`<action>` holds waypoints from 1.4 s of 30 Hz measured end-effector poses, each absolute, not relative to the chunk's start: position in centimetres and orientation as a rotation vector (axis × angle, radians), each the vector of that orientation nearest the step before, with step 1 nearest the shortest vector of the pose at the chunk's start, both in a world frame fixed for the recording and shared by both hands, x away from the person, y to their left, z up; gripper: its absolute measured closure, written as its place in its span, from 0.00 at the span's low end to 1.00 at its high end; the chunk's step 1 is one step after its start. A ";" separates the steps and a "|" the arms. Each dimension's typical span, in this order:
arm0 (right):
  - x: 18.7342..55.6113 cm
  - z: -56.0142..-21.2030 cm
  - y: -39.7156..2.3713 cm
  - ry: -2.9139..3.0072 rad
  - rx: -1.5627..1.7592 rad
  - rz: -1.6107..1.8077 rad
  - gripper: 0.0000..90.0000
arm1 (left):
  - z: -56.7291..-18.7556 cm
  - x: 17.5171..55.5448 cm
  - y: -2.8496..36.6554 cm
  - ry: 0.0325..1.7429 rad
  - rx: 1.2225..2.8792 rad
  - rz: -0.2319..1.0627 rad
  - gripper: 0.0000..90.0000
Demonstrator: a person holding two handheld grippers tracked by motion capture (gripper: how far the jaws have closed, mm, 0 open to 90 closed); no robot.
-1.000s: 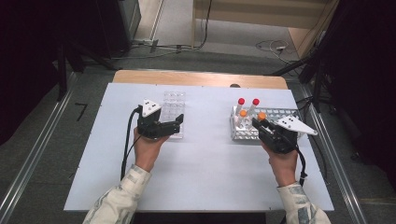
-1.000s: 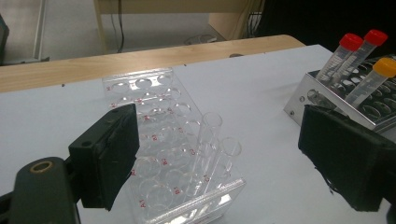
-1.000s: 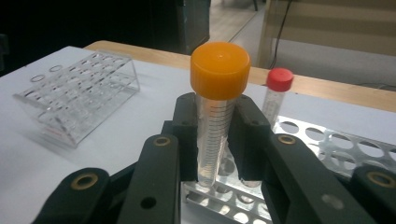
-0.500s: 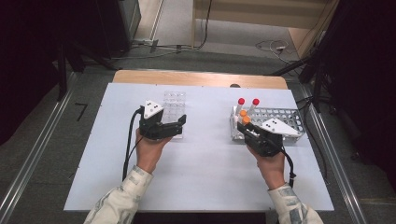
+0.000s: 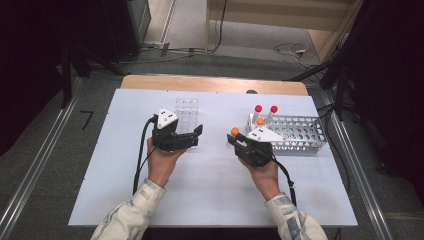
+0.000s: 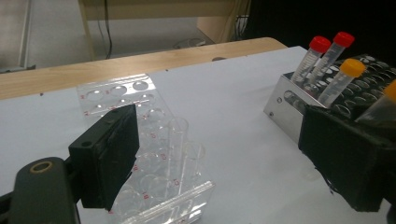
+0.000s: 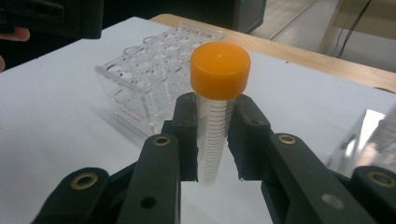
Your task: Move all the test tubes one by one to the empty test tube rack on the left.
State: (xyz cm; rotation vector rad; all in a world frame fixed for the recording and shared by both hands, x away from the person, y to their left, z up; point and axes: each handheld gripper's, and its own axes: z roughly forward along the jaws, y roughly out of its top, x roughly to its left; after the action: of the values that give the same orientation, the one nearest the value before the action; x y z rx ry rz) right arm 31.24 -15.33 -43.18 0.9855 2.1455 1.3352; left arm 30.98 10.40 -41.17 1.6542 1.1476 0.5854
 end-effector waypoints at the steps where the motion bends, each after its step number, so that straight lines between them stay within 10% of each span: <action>1: 31.3 -43.4 -14.9 2.151 0.982 1.326 0.79 | -41.1 30.9 10.2 1.138 1.656 0.569 0.15; 42: 30.9 -44.6 -10.0 2.237 0.919 1.342 0.78 | -41.9 29.8 7.1 0.917 1.800 0.437 0.78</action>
State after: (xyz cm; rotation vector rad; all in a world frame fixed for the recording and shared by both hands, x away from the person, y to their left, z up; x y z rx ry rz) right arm 30.92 -9.97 -44.61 0.9187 2.2374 1.3417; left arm 29.83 7.10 -41.87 1.8002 0.9175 0.4371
